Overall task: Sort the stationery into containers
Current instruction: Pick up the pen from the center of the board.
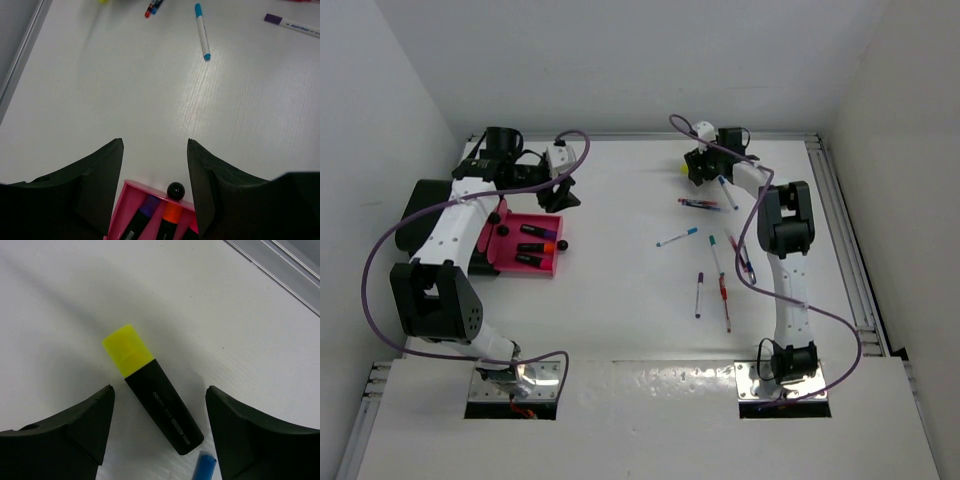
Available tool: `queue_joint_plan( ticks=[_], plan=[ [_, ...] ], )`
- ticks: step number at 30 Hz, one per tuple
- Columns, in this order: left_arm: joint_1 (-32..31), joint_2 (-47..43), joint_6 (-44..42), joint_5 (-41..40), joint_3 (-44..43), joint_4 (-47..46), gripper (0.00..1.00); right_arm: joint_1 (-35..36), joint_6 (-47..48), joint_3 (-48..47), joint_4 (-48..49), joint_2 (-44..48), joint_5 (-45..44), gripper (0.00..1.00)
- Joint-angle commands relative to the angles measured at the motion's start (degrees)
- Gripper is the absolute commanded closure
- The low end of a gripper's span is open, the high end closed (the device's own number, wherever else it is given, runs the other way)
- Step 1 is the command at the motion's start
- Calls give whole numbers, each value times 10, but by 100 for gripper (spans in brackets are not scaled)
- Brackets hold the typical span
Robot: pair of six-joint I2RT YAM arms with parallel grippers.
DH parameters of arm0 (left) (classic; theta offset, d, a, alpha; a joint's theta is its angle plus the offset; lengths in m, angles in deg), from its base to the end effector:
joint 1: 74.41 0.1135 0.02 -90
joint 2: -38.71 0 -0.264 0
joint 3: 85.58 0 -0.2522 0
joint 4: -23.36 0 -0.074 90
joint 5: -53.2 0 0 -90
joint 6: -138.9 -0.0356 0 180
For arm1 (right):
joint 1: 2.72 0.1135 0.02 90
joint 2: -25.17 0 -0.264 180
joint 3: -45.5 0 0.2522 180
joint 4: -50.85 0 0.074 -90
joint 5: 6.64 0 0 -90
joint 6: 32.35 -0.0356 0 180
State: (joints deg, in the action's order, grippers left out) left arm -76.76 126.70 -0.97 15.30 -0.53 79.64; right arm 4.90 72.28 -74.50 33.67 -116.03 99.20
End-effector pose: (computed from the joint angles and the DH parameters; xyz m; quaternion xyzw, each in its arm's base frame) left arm 0.3221 -0.0413 0.3352 0.5078 0.6892 -0.2511 0.4517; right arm 0.5396 0.0820 0.1205 -0.2309 0.8633 0.0974 0.4380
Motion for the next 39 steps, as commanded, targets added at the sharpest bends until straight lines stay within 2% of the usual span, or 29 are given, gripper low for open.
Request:
queue_joint_plan(
  ticks=[1, 6, 8, 12, 18, 22, 25, 26, 29, 31, 33, 34, 35, 36, 38, 39],
  plan=[
    [-9, 0, 23, 9, -20, -15, 40, -1, 15, -49, -33, -18, 10, 30],
    [-13, -2, 37, 6, -33, -8, 40, -1, 16, -190, -163, -81, 3, 36],
    [-14, -5, 36, 4, -35, -2, 40, 0, 20, -213, -204, -88, 3, 39],
    [-18, -15, 36, 2, -35, 3, 40, 1, 34, -173, -208, -66, 10, 47],
    [-22, -26, 33, -1, -35, 12, 40, 2, 51, -166, -272, -57, 29, 58],
    [-22, -34, 32, 0, -32, 17, 40, 12, 74, -136, -308, -37, 41, 73],
    [-21, -46, 39, 5, -23, 11, 40, 21, 88, -83, -301, -11, 37, 77],
    [-20, -48, 49, 6, -13, 3, 40, 25, 86, -75, -295, -5, 35, 83],
    [-6, -62, 115, 20, 22, -52, 40, 32, 63, -66, -277, 21, 34, 93],
    [4, -74, 202, 29, 47, -120, 41, 37, 33, -73, -268, 41, 34, 96],
    [23, -90, 348, 37, 84, -207, 41, 45, -5, -80, -257, 67, 32, 100],
    [23, -98, 348, 40, 97, -236, 41, 45, -5, -79, -251, 79, 32, 100],
    [23, -106, 420, 42, 110, -268, 42, 49, -20, -78, -245, 91, 31, 100],
    [40, -128, 454, 39, 136, -333, 42, 52, -28, -76, -236, 116, 30, 100],
    [43, -152, 549, 25, 163, -394, 42, 61, -49, -67, -228, 144, 31, 100],
    [42, -176, 577, 9, 185, -453, 42, 64, -56, -64, -222, 156, 31, 100]
  ],
)
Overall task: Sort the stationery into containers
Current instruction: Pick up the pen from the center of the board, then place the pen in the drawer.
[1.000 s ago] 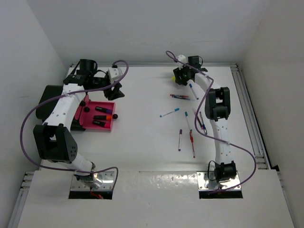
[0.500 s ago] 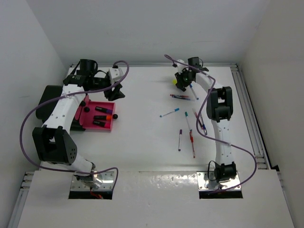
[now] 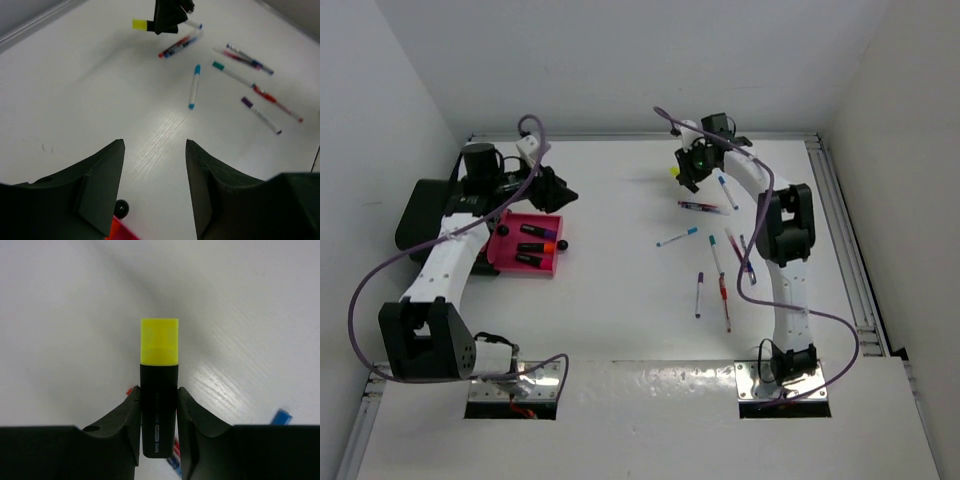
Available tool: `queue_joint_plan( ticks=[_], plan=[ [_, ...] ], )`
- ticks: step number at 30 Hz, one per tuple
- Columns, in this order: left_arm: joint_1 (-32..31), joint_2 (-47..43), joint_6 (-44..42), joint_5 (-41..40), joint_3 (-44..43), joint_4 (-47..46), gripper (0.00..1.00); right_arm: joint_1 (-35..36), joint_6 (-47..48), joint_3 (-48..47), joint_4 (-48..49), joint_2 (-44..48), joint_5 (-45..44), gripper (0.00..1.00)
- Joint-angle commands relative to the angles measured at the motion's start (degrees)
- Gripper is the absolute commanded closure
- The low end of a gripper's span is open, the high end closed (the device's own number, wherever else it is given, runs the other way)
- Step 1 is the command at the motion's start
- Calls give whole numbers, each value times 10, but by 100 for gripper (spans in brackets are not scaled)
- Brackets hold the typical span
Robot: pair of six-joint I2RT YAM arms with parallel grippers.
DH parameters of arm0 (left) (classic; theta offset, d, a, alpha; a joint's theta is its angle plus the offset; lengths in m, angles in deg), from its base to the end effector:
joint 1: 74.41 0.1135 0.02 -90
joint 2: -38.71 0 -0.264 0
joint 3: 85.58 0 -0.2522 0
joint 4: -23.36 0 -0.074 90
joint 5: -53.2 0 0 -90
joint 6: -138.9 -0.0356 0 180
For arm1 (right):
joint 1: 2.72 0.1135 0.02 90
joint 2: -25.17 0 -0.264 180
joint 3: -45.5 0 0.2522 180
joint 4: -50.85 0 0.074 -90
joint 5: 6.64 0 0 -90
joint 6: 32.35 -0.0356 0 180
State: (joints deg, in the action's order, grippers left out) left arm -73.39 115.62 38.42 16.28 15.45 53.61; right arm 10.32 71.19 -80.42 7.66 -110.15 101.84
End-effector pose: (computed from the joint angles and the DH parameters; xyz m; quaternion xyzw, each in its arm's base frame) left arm 0.2968 -0.0232 0.3346 0.2920 0.7461 -0.3354 0.4956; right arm 0.5060 0.1288 0.1723 -0.2650 0.8980 0.1507 0.3172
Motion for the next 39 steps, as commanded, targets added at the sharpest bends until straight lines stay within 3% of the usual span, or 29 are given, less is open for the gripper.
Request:
queue_joint_plan(
  ticks=[1, 6, 10, 13, 16, 20, 33, 39],
  plan=[
    [8, -73, 207, -11, 33, -212, 42, 13, -52, -1, 39, 122, 6, 100],
    [7, -94, 338, -48, 44, -245, 38, 55, -131, 45, 56, 210, 23, 100],
    [-1, -92, 440, -102, 40, -216, 34, 109, -203, 206, 146, 316, 17, 100],
    [-5, -86, 484, -109, 25, -190, 35, 171, -222, 260, 178, 378, -5, 100],
    [-3, -100, 535, -116, 54, -228, 35, 201, -252, 253, 163, 394, -17, 100],
    [-50, -118, 557, -152, 81, -261, 35, 231, -256, 237, 149, 400, -22, 100],
    [-87, -113, 573, -187, 115, -264, 37, 288, -254, 212, 145, 395, -24, 100],
    [-102, -98, 598, -186, 120, -267, 42, 303, -248, 201, 146, 388, -28, 100]
  ],
)
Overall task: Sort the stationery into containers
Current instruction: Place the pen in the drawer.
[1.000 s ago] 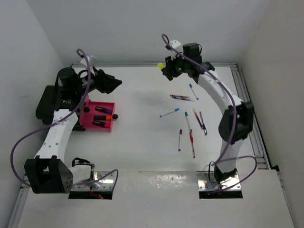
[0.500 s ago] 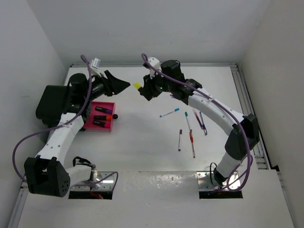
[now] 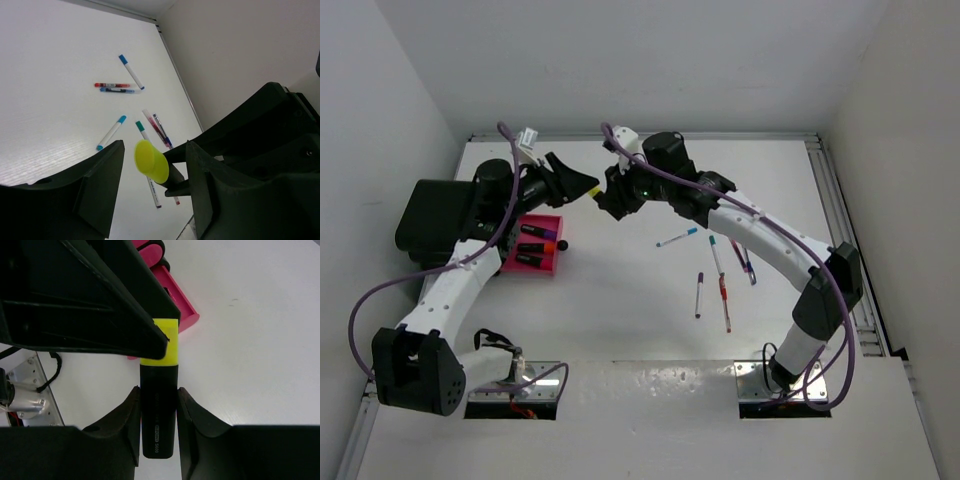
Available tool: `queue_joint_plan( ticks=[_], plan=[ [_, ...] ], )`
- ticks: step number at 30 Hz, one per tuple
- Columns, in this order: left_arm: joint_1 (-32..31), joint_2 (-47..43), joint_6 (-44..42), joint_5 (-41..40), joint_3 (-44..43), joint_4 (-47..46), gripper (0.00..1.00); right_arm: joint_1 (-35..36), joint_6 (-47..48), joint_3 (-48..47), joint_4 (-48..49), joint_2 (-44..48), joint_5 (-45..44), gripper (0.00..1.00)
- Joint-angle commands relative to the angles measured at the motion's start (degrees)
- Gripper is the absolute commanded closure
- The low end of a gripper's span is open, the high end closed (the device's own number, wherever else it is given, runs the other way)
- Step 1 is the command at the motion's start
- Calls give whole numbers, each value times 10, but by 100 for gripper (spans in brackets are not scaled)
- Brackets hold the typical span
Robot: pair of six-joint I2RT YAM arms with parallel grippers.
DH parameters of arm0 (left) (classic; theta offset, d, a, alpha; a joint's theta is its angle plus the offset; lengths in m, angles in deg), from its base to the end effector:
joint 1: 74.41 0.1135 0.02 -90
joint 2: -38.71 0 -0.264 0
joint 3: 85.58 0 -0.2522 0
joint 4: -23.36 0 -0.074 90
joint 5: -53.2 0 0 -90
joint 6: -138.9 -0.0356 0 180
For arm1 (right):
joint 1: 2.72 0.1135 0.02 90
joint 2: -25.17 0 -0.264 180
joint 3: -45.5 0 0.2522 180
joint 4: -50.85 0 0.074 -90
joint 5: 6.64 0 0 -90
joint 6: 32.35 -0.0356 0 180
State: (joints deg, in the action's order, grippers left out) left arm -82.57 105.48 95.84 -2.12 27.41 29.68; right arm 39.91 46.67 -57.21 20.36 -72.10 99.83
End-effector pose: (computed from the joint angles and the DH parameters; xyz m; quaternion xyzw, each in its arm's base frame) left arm 0.2651 -0.0585 0.3462 -0.0477 0.7357 -0.4917 0.4633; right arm 0.2893 0.2800 0.3535 -0.3017 0.7823 0.3475 0.4198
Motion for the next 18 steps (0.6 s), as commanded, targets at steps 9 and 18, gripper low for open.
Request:
queue_joint_plan(
  ticks=[9, 18],
  plan=[
    [-17, 3, 42, 21, 22, -39, 57, 16, -2, -47, 25, -7, -18, 100],
    [16, 13, 9, 57, -1, -20, 97, 16, 10, -40, 17, -2, -16, 65]
  ],
)
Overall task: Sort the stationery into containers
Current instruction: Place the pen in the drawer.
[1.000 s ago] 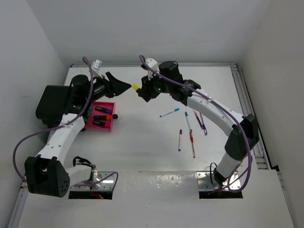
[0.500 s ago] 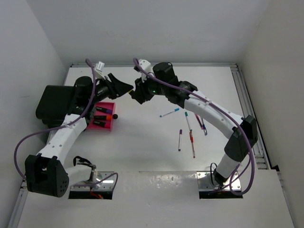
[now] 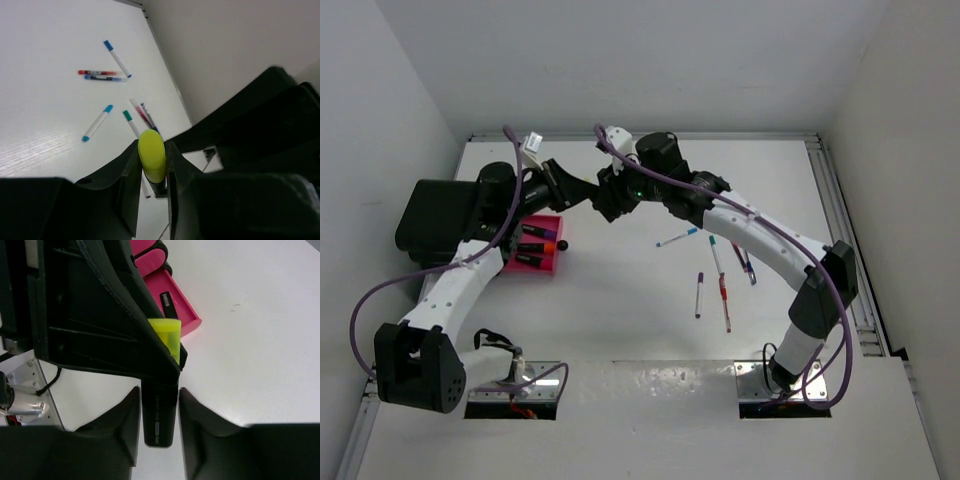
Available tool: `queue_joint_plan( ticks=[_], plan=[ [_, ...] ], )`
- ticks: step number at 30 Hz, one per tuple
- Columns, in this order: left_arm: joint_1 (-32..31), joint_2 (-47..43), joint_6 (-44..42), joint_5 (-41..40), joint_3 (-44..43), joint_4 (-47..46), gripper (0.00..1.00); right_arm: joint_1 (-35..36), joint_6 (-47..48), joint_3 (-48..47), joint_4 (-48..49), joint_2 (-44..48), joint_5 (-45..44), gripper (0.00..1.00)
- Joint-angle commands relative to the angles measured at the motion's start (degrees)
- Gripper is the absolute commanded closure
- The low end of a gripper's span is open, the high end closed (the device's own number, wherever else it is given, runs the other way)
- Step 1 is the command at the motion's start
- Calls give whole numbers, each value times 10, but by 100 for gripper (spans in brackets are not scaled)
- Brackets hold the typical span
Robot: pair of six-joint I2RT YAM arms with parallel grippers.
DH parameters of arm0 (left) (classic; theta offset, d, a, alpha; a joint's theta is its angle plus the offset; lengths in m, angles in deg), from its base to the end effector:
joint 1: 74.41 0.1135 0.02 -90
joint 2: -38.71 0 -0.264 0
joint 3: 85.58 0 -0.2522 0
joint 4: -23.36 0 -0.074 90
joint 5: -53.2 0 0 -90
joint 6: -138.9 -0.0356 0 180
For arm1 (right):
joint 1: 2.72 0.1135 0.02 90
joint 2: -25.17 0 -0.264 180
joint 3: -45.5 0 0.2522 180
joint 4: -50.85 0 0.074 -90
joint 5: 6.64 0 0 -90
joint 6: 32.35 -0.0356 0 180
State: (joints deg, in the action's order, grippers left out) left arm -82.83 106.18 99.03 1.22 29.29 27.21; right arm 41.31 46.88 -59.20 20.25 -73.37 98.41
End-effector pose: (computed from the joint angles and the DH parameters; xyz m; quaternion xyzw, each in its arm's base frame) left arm 0.2661 -0.0616 0.3361 -0.0472 0.7350 -0.5203 0.4323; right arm 0.2874 0.2906 0.3568 -0.3065 0.7784 0.3448 0.4259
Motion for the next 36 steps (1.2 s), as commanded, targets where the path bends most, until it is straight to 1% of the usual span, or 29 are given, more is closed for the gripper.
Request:
queue_joint_plan(
  ticks=[1, 2, 3, 4, 5, 6, 7, 8, 9, 10, 11, 12, 13, 14, 15, 17, 18, 19, 21, 26, 30, 36],
  plan=[
    [24, 10, -56, 30, -28, 22, 99, -1, 10, -19, 15, 12, -10, 55],
    [36, 17, -84, 38, -52, 61, 100, -3, 12, -14, 11, 19, -14, 40],
    [40, 21, -110, 41, -66, 84, 100, -6, 14, -10, 11, 23, -16, 36],
    [46, 28, -185, 42, -84, 123, 100, -17, 14, -5, 10, 27, -17, 33],
    [49, 44, -238, 46, -104, 186, 100, -25, 14, 1, 8, 34, -19, 30],
    [58, 53, -286, 77, -147, 212, 100, -33, 14, 18, 8, 46, -19, 29],
    [61, 61, -390, 88, -168, 246, 100, -53, 12, 27, 7, 53, -17, 28],
    [63, 77, -444, 93, -190, 318, 100, -65, 12, 36, 2, 61, -13, 27],
    [60, 86, -492, 73, -233, 352, 100, -76, 13, 57, 1, 76, -10, 26],
    [57, 93, -586, 54, -253, 388, 100, -102, 14, 72, 1, 86, -6, 26],
    [48, 114, -634, 37, -275, 455, 100, -118, 14, 85, 0, 95, -4, 26],
    [42, 127, -718, -8, -314, 488, 100, -148, 17, 110, -3, 113, 5, 25],
    [39, 148, -757, -25, -329, 545, 100, -164, 18, 124, -5, 121, 11, 25],
    [39, 156, -794, -56, -339, 566, 100, -180, 19, 150, -5, 128, 18, 25],
    [39, 167, -856, -71, -342, 593, 100, -211, 23, 160, -6, 137, 25, 25],
    [39, 174, -909, -109, -336, 611, 100, -241, 27, 185, -11, 144, 36, 25],
    [39, 179, -960, -116, -331, 620, 100, -265, 28, 190, -12, 149, 44, 25],
    [42, 188, -991, -116, -330, 645, 100, -276, 26, 198, -12, 150, 47, 25],
    [37, 197, -1031, -141, -326, 650, 100, -300, 23, 211, -12, 153, 58, 26],
    [27, 235, -1115, -211, -314, 669, 100, -319, 20, 229, -10, 155, 69, 26],
    [29, 246, -1155, -240, -288, 650, 98, -323, 24, 233, -14, 151, 72, 26],
    [32, 279, -1186, -258, -260, 643, 90, -325, 25, 233, -17, 145, 75, 26]
  ],
)
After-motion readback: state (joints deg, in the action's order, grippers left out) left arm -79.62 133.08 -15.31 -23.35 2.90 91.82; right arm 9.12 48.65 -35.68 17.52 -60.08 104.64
